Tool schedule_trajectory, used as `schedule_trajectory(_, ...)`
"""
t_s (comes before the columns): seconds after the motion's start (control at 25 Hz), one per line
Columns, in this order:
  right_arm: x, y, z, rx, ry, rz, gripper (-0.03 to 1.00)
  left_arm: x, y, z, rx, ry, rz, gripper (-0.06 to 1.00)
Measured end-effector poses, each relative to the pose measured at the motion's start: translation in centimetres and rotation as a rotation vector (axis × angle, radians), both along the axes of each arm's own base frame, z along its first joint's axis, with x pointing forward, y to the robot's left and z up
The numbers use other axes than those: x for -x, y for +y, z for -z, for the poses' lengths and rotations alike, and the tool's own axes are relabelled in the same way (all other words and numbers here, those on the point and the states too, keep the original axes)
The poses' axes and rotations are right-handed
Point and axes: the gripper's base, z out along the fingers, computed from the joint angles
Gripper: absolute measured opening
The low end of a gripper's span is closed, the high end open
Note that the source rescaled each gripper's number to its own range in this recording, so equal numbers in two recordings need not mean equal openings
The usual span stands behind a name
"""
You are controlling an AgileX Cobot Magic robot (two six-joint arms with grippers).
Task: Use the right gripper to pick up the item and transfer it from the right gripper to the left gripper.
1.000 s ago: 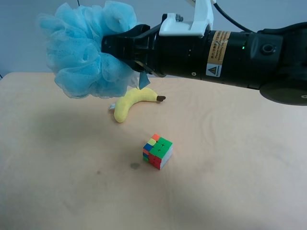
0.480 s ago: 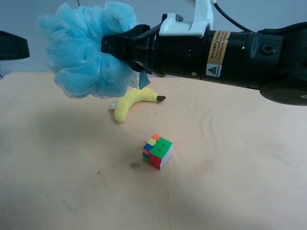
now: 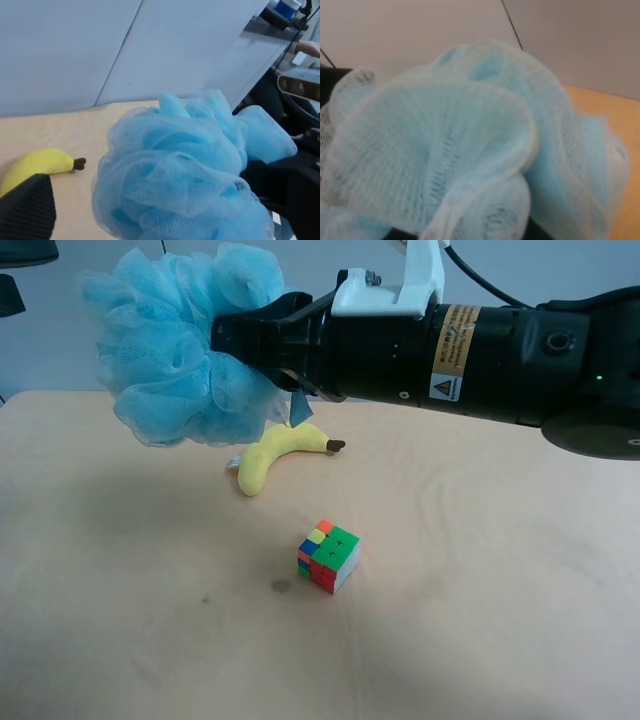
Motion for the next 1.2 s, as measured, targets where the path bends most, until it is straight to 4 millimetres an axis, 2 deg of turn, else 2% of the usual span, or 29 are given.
schedule_trajectory(0.16, 0.0, 0.0, 0.0, 0.0, 0.0, 0.0, 0.03, -1.0, 0.0, 0.4, -0.007, 0.033, 0.019, 0.88)
schedule_trajectory(0.44, 0.0, 0.0, 0.0, 0.0, 0.0, 0.0, 0.03, -2.4, -0.2, -0.8, -0.007, 0.034, 0.064, 0.88)
schedule_trajectory(0.68, 0.0, 0.0, 0.0, 0.0, 0.0, 0.0, 0.03, -3.3, -0.4, 0.0, 0.0, 0.089, 0.107, 0.88)
schedule_trajectory(1.2, 0.0, 0.0, 0.0, -0.002, 0.0, 0.0, 0.02, -3.3, -0.7, 0.4, -0.001, 0.122, 0.165, 0.88)
